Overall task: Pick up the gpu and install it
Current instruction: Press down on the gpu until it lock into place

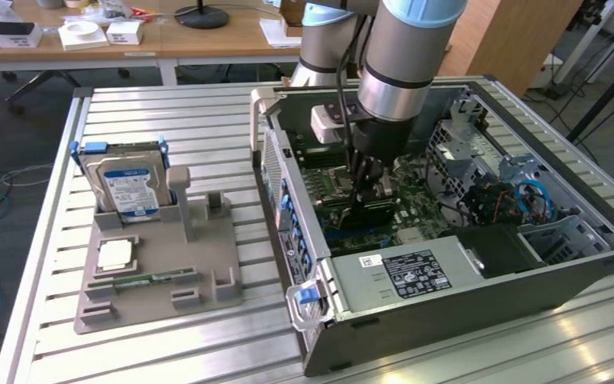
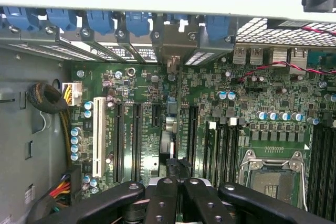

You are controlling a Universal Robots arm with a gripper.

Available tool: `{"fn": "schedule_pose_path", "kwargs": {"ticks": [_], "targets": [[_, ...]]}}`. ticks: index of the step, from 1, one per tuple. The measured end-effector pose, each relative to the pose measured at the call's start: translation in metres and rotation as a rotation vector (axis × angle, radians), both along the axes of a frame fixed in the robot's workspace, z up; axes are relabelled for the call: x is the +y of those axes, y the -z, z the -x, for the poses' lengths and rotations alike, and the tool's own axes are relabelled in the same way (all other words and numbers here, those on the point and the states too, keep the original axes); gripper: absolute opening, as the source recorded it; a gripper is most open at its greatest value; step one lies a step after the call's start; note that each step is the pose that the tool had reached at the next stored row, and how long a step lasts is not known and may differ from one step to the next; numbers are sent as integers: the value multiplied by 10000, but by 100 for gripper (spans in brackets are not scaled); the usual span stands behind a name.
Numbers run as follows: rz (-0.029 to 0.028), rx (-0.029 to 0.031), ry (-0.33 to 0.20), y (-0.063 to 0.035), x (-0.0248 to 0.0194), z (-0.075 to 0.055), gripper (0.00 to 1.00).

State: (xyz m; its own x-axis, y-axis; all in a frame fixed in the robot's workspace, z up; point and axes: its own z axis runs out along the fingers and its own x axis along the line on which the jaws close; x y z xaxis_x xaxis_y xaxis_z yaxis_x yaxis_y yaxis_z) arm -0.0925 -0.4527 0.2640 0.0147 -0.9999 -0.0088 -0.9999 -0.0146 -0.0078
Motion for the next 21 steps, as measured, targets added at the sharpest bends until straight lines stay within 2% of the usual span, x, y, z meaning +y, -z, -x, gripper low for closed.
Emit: {"fn": "schedule_pose_path", "kwargs": {"ticks": [2,3,7,21], "targets": [[0,0,0,3,0,0,10],[-18,-9,1,14,2,0,10],[-2,0,2,10,0,1,10],[-4,0,0,24,0,0,10]]}}
